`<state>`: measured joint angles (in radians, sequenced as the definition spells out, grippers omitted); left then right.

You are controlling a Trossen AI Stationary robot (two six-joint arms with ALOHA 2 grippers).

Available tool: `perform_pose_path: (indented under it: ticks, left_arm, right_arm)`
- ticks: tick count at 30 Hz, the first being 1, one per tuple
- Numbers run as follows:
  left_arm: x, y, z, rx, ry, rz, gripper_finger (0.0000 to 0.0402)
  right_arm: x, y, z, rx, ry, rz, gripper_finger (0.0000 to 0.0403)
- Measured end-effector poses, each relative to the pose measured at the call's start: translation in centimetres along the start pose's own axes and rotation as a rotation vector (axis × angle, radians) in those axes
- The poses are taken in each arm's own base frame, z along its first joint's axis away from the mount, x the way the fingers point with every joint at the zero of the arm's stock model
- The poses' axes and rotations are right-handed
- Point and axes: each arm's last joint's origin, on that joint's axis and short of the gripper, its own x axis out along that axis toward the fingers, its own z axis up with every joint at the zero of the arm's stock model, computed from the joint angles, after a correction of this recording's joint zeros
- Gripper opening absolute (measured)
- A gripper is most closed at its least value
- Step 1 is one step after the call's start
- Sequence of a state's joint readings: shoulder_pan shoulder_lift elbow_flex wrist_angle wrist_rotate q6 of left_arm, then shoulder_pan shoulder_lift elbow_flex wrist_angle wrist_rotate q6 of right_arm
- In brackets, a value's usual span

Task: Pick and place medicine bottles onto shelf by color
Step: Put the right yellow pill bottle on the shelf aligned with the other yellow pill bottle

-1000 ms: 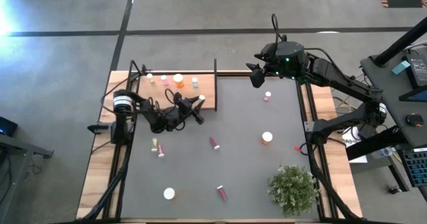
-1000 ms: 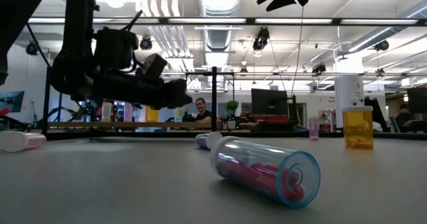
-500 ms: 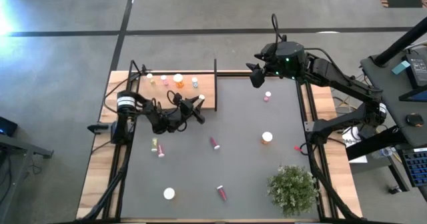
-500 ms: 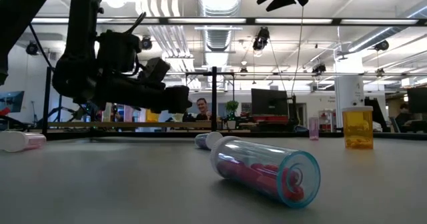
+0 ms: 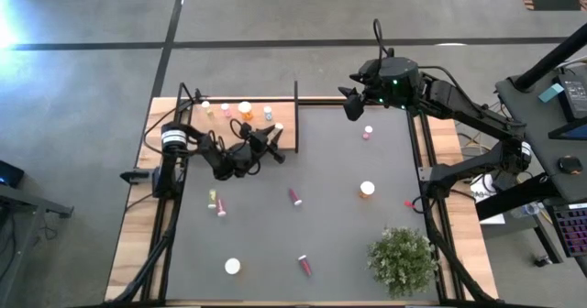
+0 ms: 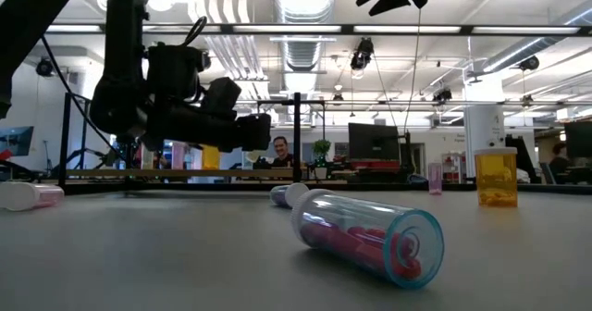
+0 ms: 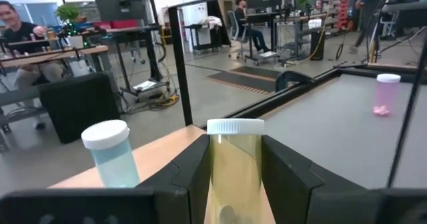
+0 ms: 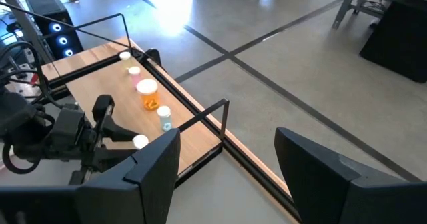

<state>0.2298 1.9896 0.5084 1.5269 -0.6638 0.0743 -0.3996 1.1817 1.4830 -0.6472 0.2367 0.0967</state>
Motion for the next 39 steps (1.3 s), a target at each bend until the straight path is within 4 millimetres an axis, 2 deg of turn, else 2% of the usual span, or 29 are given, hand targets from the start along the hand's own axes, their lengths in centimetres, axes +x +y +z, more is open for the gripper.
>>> perform_pose_path:
  ticks: [39]
  left_arm:
    - [-0.12,0.06,-0.13,-0.063,0.007,-0.007,0.0105]
  right_arm:
    - [0.00,-0.01,0.01,0.000,0.000,0.000,0.0233]
